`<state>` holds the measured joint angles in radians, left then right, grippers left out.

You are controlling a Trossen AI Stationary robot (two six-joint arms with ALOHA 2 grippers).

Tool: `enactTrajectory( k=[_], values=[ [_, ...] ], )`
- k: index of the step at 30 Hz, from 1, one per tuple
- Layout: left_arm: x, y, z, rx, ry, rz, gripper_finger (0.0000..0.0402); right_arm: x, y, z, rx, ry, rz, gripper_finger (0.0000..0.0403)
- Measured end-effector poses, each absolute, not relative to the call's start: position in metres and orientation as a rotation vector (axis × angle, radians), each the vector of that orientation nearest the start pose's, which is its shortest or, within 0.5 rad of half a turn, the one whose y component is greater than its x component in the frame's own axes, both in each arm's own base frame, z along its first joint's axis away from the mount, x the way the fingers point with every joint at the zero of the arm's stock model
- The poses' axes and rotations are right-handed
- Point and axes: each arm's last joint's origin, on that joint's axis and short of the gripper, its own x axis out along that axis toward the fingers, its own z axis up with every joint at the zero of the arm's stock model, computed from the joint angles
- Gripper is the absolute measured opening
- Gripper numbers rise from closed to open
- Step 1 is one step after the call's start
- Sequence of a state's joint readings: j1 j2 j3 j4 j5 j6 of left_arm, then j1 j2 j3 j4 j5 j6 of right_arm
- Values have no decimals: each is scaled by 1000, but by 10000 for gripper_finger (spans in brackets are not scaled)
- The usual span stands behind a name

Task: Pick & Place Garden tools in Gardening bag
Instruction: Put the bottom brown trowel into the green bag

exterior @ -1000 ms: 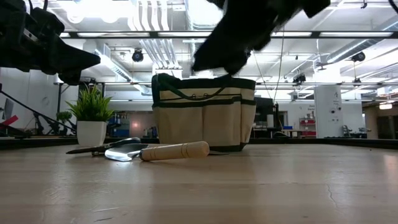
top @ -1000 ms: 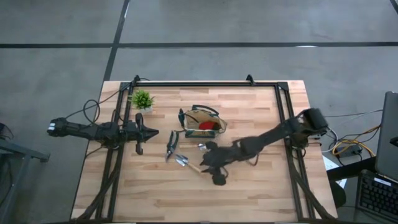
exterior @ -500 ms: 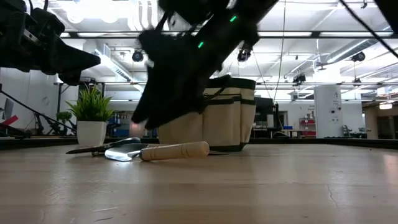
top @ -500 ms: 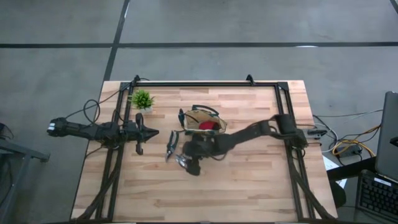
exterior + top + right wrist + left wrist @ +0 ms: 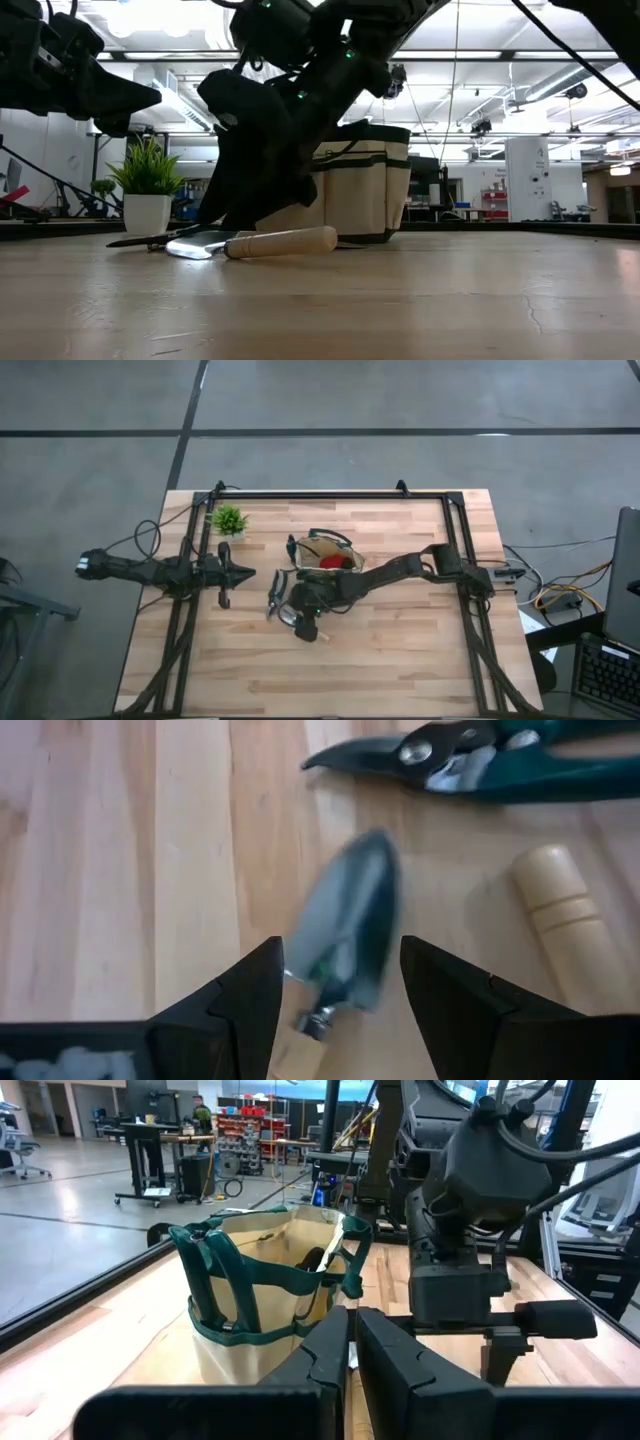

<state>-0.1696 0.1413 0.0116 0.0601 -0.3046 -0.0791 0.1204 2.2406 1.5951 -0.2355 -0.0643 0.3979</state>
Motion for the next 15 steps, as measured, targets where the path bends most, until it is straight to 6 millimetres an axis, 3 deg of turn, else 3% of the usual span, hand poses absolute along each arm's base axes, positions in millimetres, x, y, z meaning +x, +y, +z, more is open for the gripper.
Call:
enactTrajectory(
  k=[5,15],
  values=[
    [104,-9,162,-63,62,138,30,474,56,136,364,902,-15,188],
    [104,-9,162,-62,63,138,30,473,65,136,339,913,45,137]
  ],
)
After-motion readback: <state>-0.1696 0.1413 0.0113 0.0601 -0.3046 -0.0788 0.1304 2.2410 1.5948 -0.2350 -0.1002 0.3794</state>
